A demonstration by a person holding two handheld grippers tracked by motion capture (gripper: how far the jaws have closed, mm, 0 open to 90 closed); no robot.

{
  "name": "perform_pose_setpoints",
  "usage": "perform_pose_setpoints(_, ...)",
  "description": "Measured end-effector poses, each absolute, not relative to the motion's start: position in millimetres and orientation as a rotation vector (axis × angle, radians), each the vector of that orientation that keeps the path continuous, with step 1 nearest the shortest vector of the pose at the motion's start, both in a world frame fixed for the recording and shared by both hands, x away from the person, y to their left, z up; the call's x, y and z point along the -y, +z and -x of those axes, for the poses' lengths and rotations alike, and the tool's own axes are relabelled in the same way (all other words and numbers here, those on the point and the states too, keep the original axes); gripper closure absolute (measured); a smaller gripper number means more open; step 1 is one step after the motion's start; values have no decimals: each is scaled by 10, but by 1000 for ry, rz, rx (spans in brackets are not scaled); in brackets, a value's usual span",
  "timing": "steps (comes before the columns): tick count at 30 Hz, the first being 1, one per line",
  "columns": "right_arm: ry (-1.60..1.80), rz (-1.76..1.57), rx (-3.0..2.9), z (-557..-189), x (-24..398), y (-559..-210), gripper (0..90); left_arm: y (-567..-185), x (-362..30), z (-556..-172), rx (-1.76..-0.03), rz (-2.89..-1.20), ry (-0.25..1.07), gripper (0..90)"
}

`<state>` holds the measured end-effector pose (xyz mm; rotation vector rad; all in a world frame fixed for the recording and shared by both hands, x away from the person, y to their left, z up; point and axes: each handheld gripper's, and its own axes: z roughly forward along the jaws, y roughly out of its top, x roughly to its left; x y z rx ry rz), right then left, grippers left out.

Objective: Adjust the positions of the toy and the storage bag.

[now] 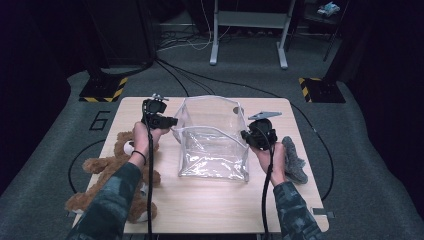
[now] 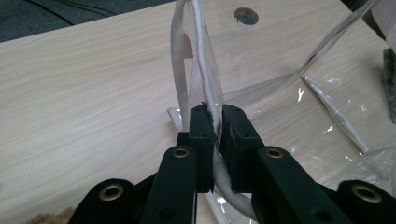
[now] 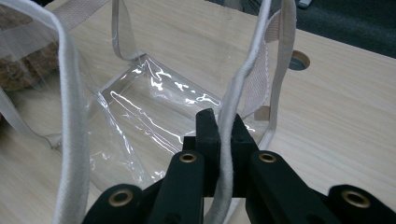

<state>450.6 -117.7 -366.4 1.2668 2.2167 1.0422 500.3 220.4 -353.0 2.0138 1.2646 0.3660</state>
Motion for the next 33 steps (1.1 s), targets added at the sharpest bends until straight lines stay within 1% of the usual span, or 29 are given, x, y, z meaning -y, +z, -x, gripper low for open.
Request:
perform_pose_setpoints(8,1051,-1260,-2236,-4394,1114,-3649,869,-3578,-2296,-4822,-1267,-2024,343,828)
perform_pose_setpoints(12,1056,-1230,-2252,-4333,1083,-3659,870,-3617,-2367,-4789,-1274,-2024,325,828)
perform_pose_setpoints(15,1062,-1220,-2263,-4305,1041,-3676,870,-3643,-2406,-4777,-1291,-2011,335,828)
perform_pose_setpoints(18,1052,-1222,-2262,-4311,988,-3708,827,-3685,-2423,-4774,-1303,-2010,339,817)
perform_pose_setpoints(19,1045,-1214,-2265,-4313,984,-3715,756,-3695,-2425,-4770,-1306,-1995,341,800)
perform_pose_setpoints(20,1035,-1223,-2263,-4310,977,-3719,677,-3696,-2432,-4769,-1304,-1998,343,752)
perform_pose_setpoints(21,1039,-1225,-2257,-4296,983,-3718,637,-3695,-2436,-4768,-1304,-2002,353,676)
perform_pose_setpoints(23,1048,-1206,-2236,-4261,1032,-3708,481,-3689,-2448,-4764,-1300,-2000,347,510)
perform_pose_setpoints(24,1071,-1206,-2229,-4242,1072,-3699,463,-3673,-2472,-4751,-1307,-1997,363,424)
perform_pose_setpoints(25,1090,-1207,-2227,-4224,1108,-3691,424,-3657,-2491,-4733,-1301,-1987,375,376)
perform_pose_setpoints(26,1102,-1212,-2209,-4187,1165,-3677,360,-3646,-2503,-4717,-1313,-1959,381,338)
perform_pose_setpoints(27,1102,-1212,-2209,-4187,1165,-3677,360,-3646,-2503,-4717,-1313,-1959,381,311)
perform_pose_setpoints(28,1152,-1222,-2185,-4121,1270,-3650,277,-3619,-2549,-4699,-1316,-1956,373,281)
perform_pose_setpoints(30,1179,-1225,-2165,-4066,1353,-3626,212,-3593,-2593,-4677,-1334,-1937,386,242)
perform_pose_setpoints(33,1196,-1214,-2144,-3982,1470,-3617,190,-3558,-2691,-4638,-1345,-1915,397,176)
